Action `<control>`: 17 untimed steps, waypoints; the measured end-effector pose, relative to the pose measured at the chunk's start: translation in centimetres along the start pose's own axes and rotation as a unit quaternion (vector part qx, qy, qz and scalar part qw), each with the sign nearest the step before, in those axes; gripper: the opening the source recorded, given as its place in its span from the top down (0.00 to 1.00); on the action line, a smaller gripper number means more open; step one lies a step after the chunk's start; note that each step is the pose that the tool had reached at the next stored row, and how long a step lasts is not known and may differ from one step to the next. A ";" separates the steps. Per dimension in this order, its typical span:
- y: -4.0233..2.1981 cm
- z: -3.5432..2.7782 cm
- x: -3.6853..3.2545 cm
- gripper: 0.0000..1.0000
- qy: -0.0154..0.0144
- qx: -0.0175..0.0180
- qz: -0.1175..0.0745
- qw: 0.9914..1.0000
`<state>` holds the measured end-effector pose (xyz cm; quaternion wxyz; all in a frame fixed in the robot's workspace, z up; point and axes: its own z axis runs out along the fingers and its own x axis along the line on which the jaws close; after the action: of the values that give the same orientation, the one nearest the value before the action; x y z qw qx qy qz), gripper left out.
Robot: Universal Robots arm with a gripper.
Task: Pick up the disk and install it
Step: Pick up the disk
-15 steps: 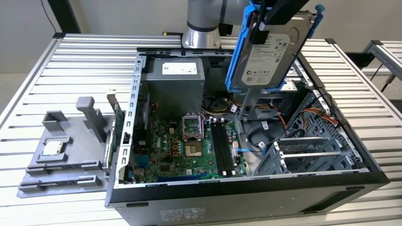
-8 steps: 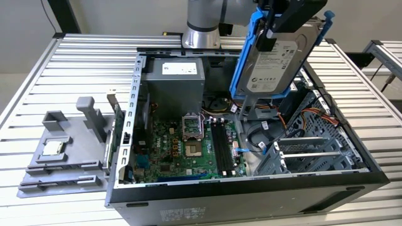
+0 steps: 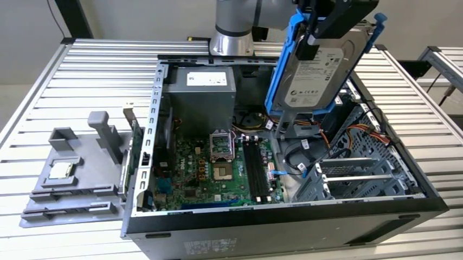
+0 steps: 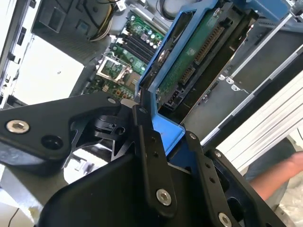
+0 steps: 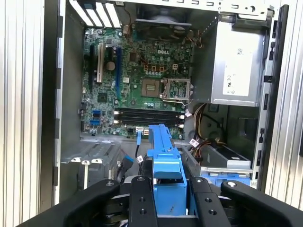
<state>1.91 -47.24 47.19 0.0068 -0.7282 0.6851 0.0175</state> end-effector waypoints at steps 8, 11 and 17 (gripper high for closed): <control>0.08 -0.04 1.35 1.00 0.000 0.000 0.000 1.000; 0.11 -0.05 1.70 1.00 0.000 0.000 0.000 1.000; 0.10 -0.05 1.71 1.00 0.000 0.000 0.000 1.000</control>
<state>1.91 -48.95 47.18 0.0068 -0.7282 0.6851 0.0176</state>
